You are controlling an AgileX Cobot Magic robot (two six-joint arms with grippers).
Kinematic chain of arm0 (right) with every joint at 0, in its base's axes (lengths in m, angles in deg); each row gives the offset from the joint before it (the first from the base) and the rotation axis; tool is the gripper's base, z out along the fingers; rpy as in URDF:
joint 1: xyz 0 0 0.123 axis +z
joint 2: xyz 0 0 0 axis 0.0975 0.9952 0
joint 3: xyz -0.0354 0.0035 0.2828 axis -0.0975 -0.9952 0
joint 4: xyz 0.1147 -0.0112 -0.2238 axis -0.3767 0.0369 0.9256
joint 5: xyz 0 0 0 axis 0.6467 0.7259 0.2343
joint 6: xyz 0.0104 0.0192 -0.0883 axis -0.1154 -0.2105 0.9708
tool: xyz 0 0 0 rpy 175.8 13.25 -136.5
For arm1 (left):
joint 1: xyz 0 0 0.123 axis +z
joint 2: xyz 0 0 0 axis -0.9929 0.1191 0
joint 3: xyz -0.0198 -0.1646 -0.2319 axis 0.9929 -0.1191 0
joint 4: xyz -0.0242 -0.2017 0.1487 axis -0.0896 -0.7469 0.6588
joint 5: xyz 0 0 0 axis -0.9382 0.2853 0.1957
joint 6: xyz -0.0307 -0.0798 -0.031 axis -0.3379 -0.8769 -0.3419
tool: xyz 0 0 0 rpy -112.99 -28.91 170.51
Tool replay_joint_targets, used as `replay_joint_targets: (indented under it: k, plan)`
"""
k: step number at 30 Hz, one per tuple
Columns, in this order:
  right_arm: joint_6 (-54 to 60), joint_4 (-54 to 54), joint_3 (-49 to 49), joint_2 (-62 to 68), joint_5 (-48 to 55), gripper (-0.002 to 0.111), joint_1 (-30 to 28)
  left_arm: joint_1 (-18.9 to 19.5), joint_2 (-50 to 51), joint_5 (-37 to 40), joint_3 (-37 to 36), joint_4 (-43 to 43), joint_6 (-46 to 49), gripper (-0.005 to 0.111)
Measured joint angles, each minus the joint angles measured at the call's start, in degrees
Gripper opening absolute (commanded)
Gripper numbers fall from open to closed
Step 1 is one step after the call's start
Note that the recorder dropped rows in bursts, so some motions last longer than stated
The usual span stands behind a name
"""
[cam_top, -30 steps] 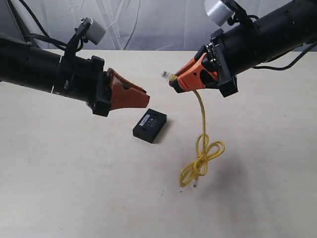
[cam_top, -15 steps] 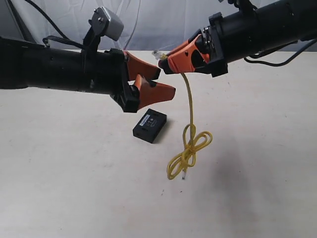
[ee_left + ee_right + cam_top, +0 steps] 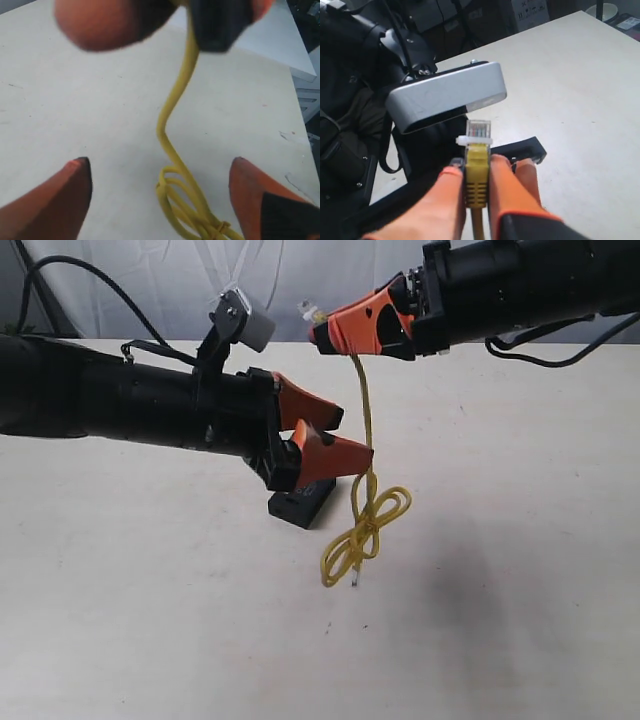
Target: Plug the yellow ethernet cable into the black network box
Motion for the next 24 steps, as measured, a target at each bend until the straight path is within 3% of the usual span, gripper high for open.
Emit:
replay_joint_targets:
  k: [13,15,17,21,24]
  plan:
    - [-1.04,-3.74,0.00,1.05,-0.24,-0.001,3.18,-0.24,0.18,-4.34,4.17,-0.14,0.00,0.071]
    - [-1.04,-3.89,0.00,1.15,-0.14,-0.001,3.31,-0.33,0.18,-4.34,4.69,-0.14,0.00,0.063]
    - [-1.04,-4.01,0.00,1.15,-0.14,-0.001,3.31,-0.46,0.18,-4.46,4.81,-0.14,0.00,0.047]
    - [-1.04,-4.35,0.00,1.15,-0.50,-0.001,3.31,-0.58,0.27,-4.46,4.81,-0.14,0.00,0.001]
    - [-1.04,-4.35,0.00,1.15,-0.91,-0.001,3.31,-0.69,0.27,-4.24,4.81,0.09,-0.19,0.000]
